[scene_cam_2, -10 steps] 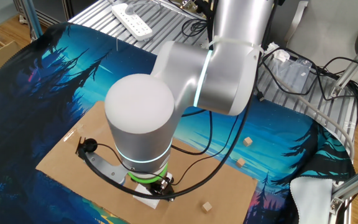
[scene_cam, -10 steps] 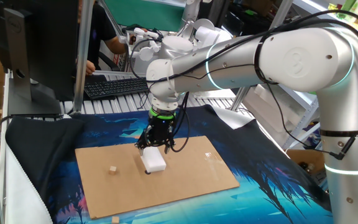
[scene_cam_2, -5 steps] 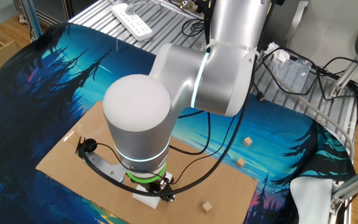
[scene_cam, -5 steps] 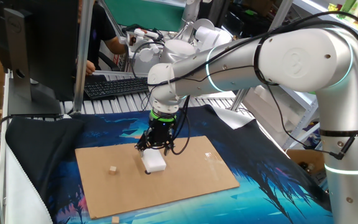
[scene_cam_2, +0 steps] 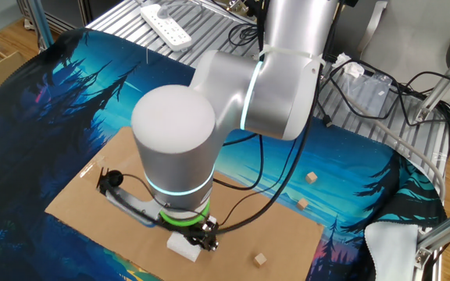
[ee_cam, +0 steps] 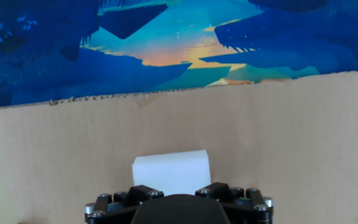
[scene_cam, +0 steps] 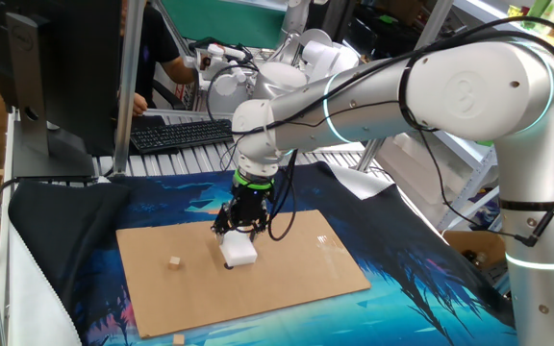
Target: Clean the tabletop with a sponge
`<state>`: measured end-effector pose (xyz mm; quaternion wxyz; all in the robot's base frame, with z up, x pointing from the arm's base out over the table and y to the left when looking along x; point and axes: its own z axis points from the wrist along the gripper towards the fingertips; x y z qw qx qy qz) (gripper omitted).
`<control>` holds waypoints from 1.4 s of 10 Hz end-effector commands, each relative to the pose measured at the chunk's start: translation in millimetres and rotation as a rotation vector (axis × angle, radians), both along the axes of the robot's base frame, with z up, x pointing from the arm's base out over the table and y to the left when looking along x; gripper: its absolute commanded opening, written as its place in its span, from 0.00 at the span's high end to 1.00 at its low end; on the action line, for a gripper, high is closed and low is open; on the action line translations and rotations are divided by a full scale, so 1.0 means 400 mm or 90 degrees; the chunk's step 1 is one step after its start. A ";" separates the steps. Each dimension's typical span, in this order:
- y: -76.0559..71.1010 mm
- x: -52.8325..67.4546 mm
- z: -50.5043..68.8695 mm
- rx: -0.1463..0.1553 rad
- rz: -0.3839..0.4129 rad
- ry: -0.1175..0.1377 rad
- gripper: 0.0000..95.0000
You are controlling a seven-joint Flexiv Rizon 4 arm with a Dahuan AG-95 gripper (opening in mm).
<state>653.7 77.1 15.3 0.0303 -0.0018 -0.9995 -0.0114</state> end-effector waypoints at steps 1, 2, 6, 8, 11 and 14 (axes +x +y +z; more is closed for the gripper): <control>0.001 0.000 0.000 -0.001 0.010 -0.012 1.00; 0.001 0.000 0.000 -0.001 0.010 -0.015 1.00; 0.004 -0.001 0.003 -0.005 0.007 -0.018 1.00; 0.005 -0.001 0.003 -0.005 0.007 -0.018 1.00; 0.008 0.001 0.011 -0.005 0.007 -0.014 1.00; 0.008 0.002 0.011 -0.007 0.007 -0.013 1.00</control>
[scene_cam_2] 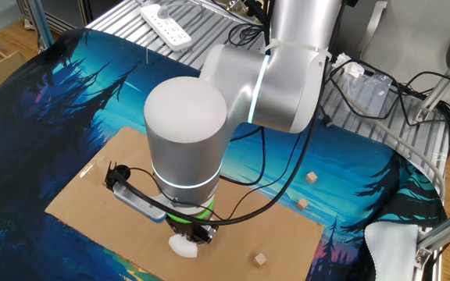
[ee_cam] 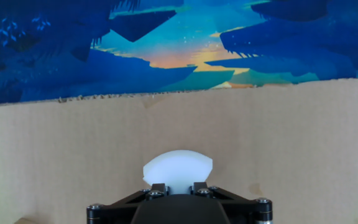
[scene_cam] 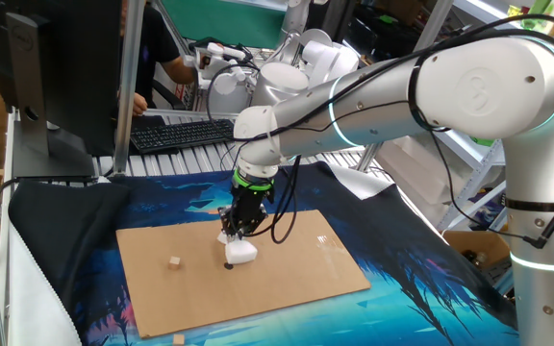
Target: Clean the tabletop with a sponge
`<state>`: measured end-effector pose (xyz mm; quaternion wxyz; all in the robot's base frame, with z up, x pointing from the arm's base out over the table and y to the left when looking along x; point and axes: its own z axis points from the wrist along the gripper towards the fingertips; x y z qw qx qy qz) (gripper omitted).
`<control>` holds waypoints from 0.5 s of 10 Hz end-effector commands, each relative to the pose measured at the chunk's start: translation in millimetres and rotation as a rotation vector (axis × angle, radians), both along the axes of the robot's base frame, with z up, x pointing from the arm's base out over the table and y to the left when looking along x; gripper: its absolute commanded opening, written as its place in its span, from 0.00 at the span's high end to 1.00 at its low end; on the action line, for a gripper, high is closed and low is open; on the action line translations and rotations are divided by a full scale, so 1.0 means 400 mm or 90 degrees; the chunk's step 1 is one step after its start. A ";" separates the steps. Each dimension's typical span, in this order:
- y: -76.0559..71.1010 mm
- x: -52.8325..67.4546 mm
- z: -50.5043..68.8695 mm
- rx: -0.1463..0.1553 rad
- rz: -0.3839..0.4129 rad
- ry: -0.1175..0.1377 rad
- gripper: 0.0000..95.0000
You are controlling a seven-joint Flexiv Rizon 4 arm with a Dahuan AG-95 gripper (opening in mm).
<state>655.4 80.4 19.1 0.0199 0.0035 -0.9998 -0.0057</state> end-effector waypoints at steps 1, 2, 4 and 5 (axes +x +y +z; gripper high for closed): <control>0.000 -0.001 0.002 0.000 0.000 0.001 1.00; 0.000 -0.001 0.003 0.000 0.000 0.001 1.00; 0.001 0.000 0.015 -0.001 0.000 0.002 1.00; 0.002 0.000 0.026 -0.005 0.000 0.002 1.00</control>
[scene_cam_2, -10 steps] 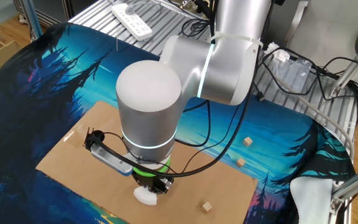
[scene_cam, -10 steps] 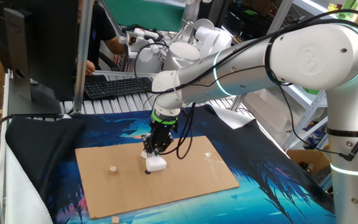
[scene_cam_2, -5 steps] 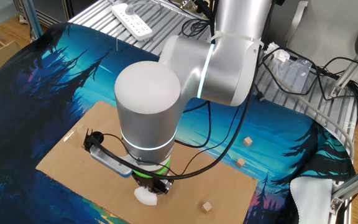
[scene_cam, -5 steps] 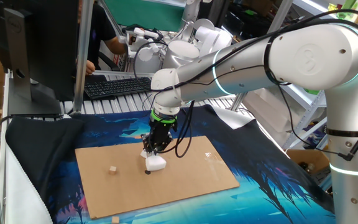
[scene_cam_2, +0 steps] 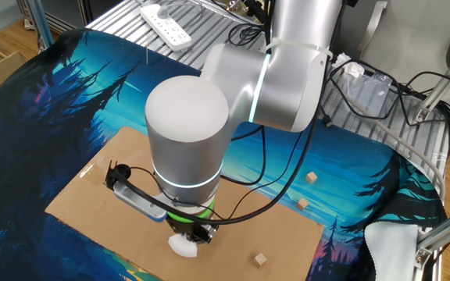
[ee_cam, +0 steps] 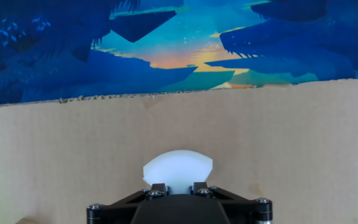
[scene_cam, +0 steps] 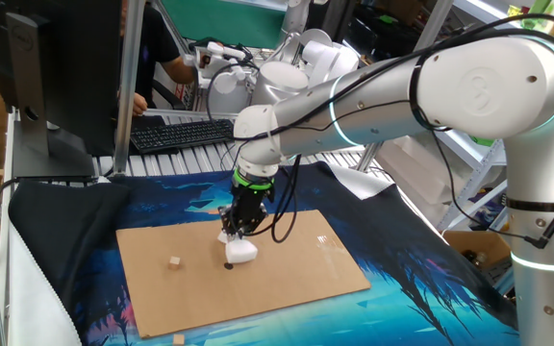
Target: Clean the tabletop with a sponge
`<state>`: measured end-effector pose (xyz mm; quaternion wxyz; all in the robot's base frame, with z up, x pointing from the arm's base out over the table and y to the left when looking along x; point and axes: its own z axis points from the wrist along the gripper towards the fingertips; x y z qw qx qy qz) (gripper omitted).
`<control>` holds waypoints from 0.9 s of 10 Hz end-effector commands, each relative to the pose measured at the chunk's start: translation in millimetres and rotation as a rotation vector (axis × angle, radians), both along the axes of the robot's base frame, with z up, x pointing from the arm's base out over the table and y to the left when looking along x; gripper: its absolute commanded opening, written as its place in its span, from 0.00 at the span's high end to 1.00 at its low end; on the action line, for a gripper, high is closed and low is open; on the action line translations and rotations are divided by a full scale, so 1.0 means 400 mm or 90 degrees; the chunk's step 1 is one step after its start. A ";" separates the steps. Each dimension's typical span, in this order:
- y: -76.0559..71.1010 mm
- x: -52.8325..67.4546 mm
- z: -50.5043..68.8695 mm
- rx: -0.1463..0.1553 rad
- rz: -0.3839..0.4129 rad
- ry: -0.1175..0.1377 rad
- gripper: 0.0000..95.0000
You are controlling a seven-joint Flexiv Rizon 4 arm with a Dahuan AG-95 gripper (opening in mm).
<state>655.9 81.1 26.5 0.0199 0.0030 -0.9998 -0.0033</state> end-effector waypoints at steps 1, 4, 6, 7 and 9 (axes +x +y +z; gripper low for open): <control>-0.001 0.000 0.014 -0.005 0.002 0.003 1.00; -0.046 0.016 0.035 -0.011 0.027 0.005 1.00; -0.100 0.030 0.041 -0.022 0.043 0.002 1.00; -0.121 0.034 0.042 -0.028 0.051 -0.001 1.00; -0.175 0.039 0.035 -0.035 0.072 -0.012 1.00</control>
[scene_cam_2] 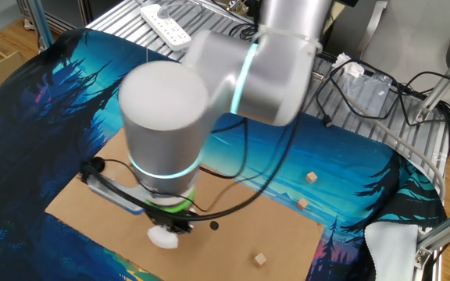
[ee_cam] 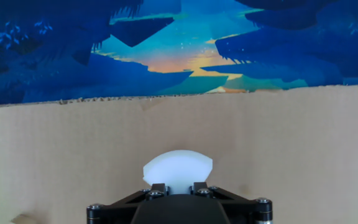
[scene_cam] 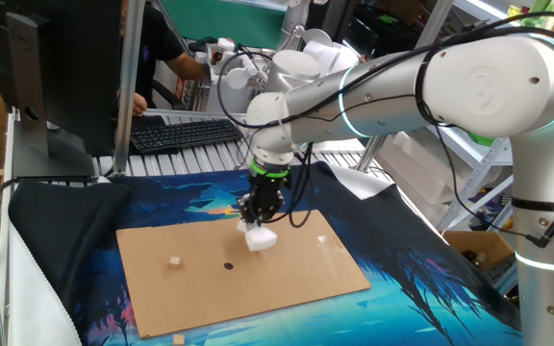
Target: Clean the tabletop with a sponge
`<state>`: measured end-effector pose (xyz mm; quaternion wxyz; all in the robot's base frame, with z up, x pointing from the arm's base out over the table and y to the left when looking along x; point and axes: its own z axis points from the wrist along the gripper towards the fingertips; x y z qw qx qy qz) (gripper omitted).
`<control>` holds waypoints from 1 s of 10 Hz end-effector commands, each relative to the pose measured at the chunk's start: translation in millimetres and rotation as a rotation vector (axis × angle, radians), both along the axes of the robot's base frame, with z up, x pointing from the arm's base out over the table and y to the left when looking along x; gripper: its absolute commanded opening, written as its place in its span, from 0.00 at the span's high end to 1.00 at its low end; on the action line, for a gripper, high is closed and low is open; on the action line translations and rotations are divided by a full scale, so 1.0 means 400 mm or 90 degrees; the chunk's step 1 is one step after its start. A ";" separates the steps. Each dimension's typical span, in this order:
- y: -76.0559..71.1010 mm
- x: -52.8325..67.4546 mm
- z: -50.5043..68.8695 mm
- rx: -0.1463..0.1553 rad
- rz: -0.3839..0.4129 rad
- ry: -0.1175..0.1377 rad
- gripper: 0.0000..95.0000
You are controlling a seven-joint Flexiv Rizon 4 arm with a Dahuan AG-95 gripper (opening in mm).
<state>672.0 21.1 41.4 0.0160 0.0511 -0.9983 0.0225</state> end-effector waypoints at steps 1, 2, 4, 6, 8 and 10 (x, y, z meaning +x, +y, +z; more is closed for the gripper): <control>-0.039 0.000 -0.004 -0.006 0.015 -0.009 1.00; -0.057 0.000 -0.006 -0.009 0.022 -0.012 1.00; -0.091 -0.001 -0.010 -0.010 0.036 -0.015 1.00; -0.105 -0.002 -0.012 -0.009 0.037 -0.012 1.00; -0.106 -0.003 -0.018 -0.008 0.036 -0.013 1.00; -0.108 -0.004 -0.035 -0.008 0.036 -0.018 1.00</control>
